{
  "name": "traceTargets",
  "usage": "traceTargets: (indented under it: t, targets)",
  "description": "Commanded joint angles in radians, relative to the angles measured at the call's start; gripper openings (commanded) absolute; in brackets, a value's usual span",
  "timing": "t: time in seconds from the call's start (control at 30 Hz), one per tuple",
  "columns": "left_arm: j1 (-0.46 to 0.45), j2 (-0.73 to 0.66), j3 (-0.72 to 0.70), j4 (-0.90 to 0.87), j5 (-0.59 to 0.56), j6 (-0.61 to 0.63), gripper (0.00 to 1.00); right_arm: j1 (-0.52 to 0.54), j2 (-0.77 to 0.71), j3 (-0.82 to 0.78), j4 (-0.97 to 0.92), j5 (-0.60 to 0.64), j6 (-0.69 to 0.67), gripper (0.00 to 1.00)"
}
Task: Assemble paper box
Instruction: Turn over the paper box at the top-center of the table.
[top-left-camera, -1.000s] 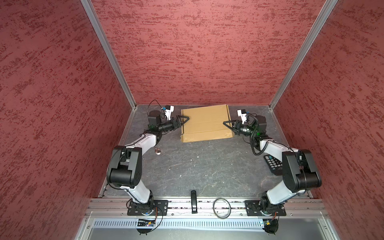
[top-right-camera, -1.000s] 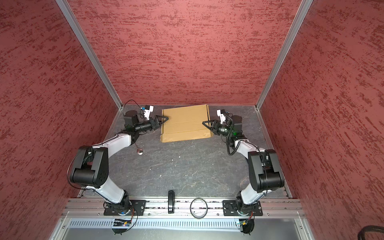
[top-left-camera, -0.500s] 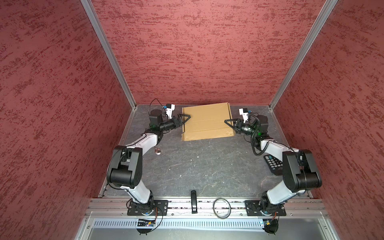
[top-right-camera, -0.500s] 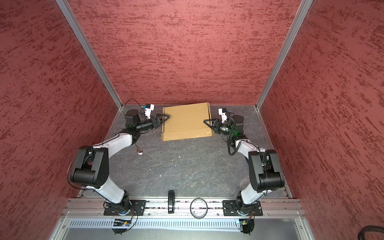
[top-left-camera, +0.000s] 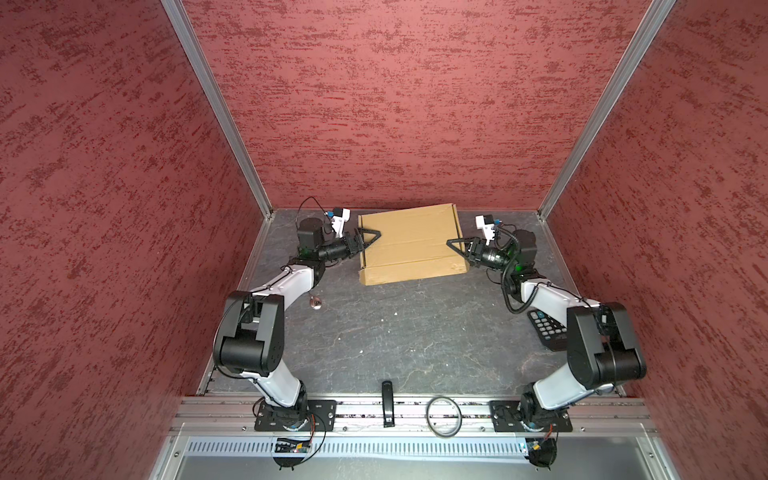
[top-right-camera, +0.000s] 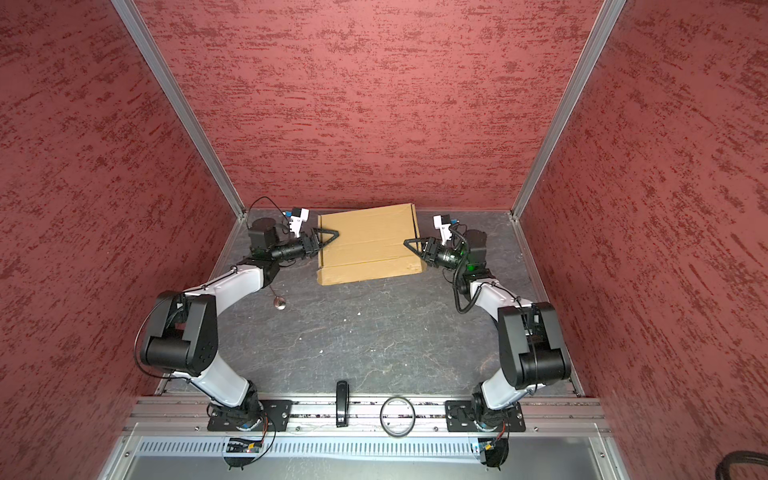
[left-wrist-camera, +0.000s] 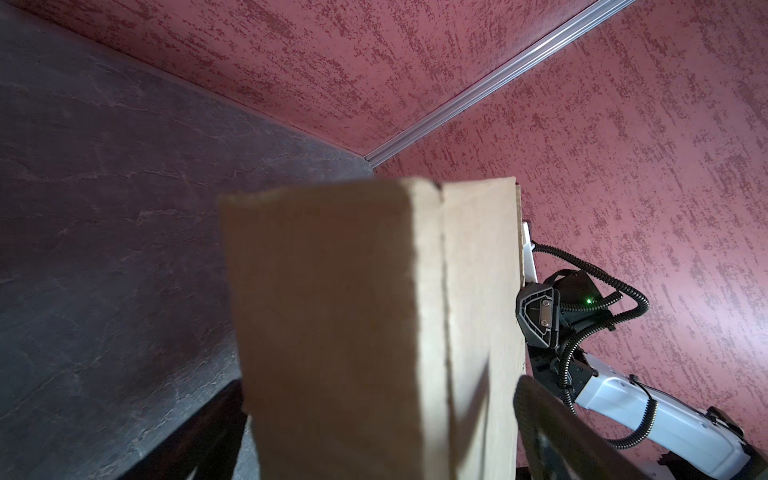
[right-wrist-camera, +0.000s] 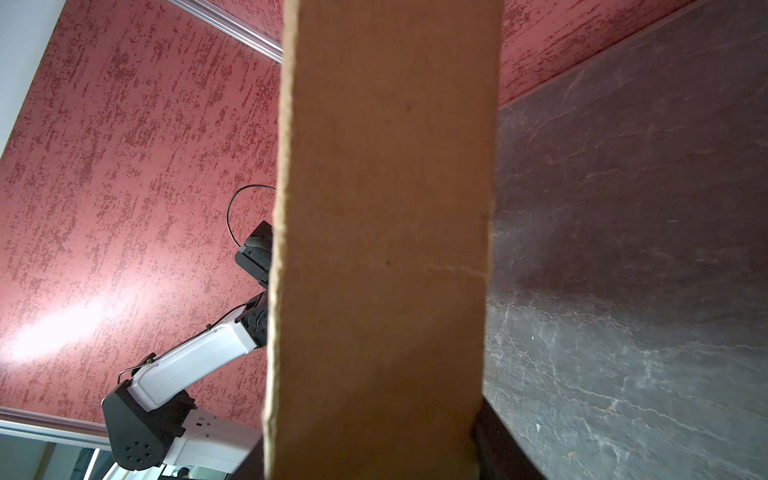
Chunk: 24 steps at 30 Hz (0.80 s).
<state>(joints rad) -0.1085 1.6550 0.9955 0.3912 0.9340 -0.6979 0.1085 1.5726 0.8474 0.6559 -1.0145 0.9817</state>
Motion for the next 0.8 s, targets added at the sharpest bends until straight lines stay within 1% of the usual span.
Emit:
traceTargets:
  t: [0.0, 0.07, 0.13, 0.2, 0.3, 0.43, 0.57, 0.63, 0.77]
  targets:
    - [0.002, 0.033, 0.027, 0.128, 0.052, -0.075, 1.00, 0.002, -0.026, 0.024, 0.068, -0.016, 0.028, 0.49]
    - [-0.011, 0.045, 0.030, 0.197, 0.078, -0.128, 1.00, 0.002, -0.013, 0.020, 0.112, -0.020, 0.053, 0.49]
    - [-0.035, 0.055, 0.039, 0.238, 0.095, -0.156, 1.00, 0.003, 0.010, 0.014, 0.193, -0.028, 0.104, 0.49]
    - [-0.059, 0.055, 0.050, 0.231, 0.095, -0.149, 1.00, 0.002, 0.033, 0.011, 0.252, -0.033, 0.145, 0.49]
    - [-0.089, 0.058, 0.071, 0.207, 0.097, -0.130, 1.00, 0.003, 0.056, 0.013, 0.284, -0.035, 0.164, 0.48]
    - [-0.111, 0.066, 0.090, 0.190, 0.092, -0.124, 1.00, 0.002, 0.059, 0.020, 0.270, -0.041, 0.145, 0.48]
    - [-0.127, 0.081, 0.105, 0.195, 0.082, -0.133, 1.00, 0.005, 0.046, 0.019, 0.193, -0.033, 0.085, 0.48]
    - [-0.130, 0.088, 0.112, 0.193, 0.080, -0.134, 1.00, 0.004, 0.040, 0.017, 0.188, -0.034, 0.083, 0.48]
    - [-0.135, 0.105, 0.125, 0.202, 0.082, -0.144, 0.96, 0.005, 0.039, 0.017, 0.181, -0.033, 0.079, 0.49]
